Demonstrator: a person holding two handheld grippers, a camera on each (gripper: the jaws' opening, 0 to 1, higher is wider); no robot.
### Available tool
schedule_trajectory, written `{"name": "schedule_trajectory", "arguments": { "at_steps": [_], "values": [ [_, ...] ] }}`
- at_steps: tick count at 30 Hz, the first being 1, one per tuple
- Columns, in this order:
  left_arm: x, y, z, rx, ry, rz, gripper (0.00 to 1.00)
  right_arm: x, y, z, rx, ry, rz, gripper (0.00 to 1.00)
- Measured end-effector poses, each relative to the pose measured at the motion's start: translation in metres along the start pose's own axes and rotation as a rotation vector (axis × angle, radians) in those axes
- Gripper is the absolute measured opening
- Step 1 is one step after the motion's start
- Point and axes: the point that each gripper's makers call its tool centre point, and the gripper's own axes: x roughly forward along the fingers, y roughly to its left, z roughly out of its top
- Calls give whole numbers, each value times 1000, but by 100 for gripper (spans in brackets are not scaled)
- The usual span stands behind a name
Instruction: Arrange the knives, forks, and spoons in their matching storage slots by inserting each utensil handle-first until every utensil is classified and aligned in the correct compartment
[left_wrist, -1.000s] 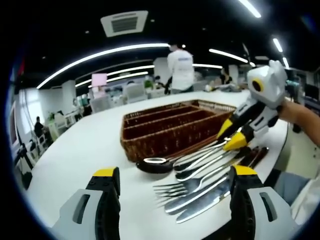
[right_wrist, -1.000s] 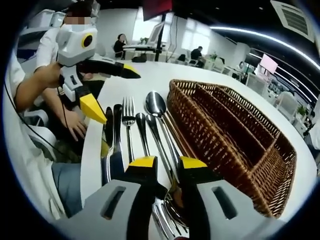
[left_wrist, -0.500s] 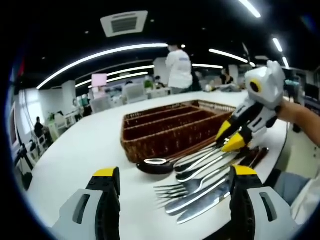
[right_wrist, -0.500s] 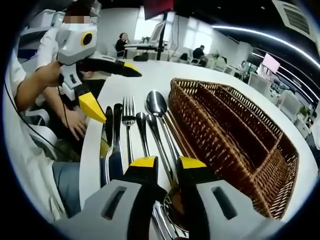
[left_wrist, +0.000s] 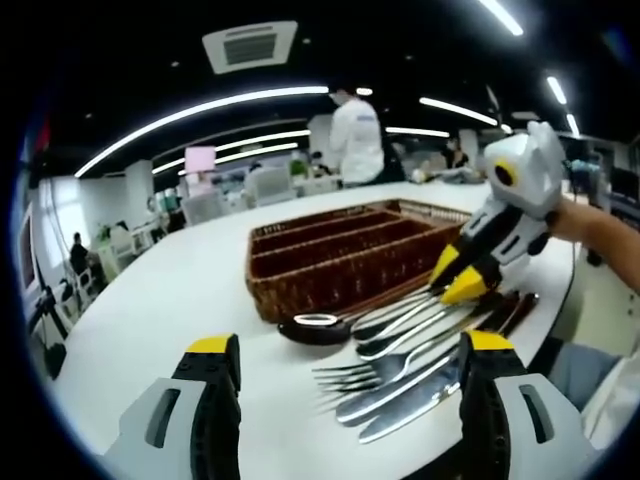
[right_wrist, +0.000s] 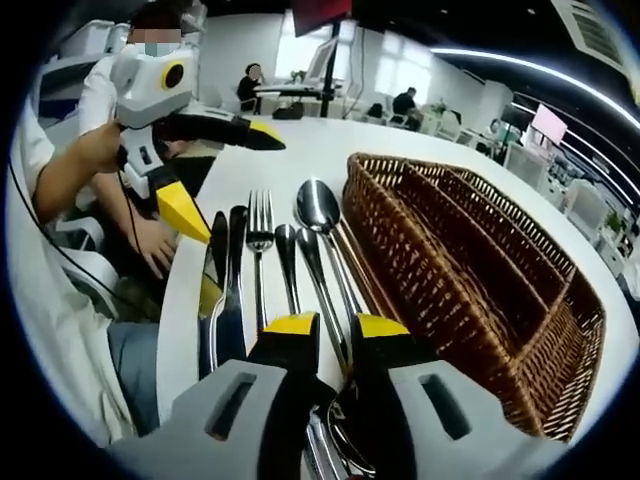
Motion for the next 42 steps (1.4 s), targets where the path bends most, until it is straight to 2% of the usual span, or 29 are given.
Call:
{"name": "schedule_trajectory", "arguments": {
  "at_steps": [14,24,42],
  "values": [
    [-1,1,0,6,0,-2,91,2,3,-3,15,17,35,9],
    [0,-7,1,6,3,-2,91,3,5,-4,6,26,52,8],
    [1,8,-2,4,6,-1,91,6,-1,8,14,1,50,10]
  ]
}}
